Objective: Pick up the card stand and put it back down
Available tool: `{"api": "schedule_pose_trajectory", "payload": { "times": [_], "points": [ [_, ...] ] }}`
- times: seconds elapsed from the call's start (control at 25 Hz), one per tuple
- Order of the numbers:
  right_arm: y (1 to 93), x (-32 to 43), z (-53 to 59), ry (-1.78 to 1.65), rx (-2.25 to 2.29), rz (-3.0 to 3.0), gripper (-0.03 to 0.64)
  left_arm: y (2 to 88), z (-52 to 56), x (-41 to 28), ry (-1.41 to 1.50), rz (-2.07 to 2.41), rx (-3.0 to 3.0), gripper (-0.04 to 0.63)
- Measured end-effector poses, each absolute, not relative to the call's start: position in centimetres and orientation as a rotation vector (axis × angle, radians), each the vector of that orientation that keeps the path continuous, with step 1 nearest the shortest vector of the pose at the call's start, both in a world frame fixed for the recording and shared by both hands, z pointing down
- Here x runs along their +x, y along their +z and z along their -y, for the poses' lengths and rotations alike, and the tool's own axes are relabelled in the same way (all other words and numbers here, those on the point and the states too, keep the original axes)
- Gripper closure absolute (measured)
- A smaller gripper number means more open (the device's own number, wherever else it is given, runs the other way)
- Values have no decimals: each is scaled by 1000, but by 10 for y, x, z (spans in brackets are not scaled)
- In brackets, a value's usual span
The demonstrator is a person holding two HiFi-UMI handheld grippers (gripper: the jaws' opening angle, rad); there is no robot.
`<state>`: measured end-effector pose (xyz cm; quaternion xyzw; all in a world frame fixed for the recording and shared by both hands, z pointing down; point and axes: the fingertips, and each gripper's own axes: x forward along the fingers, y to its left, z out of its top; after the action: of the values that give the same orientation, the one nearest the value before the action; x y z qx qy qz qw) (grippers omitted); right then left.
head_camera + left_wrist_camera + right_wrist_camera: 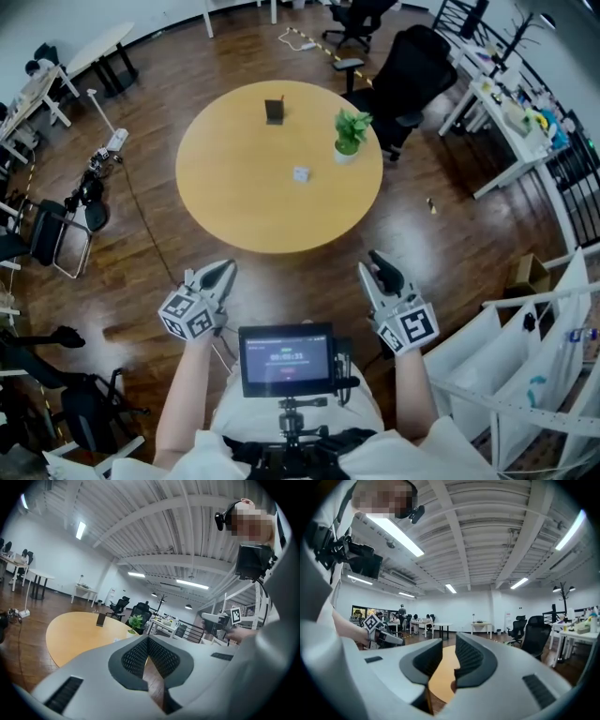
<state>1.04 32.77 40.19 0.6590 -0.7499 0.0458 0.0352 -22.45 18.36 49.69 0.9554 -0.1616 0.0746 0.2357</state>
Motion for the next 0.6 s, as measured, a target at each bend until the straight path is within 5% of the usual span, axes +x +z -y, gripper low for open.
{"api": "schedule_pose_trajectory", "payload": {
  "times": [0.6],
  "points": [
    [410, 6, -323, 151, 2150, 2185, 508, 496, -171, -209, 146, 302, 2579, 595]
  ]
}}
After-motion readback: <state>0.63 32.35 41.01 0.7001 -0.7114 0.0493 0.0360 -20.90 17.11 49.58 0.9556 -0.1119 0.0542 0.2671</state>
